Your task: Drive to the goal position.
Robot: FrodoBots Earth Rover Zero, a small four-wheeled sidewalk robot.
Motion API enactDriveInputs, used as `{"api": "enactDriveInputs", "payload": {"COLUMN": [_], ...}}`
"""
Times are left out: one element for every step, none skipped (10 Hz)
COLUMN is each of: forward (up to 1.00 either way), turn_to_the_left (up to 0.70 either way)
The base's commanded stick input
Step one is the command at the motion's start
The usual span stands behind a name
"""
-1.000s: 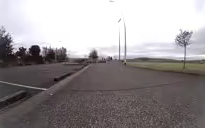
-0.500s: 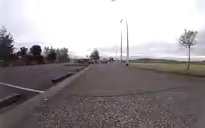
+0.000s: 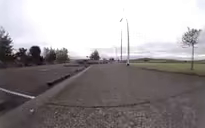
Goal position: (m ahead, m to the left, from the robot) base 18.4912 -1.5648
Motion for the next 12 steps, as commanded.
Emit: {"api": "enactDriveInputs", "payload": {"forward": [0.7, 0.7, 0.7, 0.7, 0.7, 0.7, 0.7, 0.7, 0.7, 0.7, 0.7, 0.7], "turn_to_the_left": [0.0, 0.0, 0.0, 0.0, 0.0, 0.0, 0.0, 0.0, 0.0, 0.0, 0.0, 0.0]}}
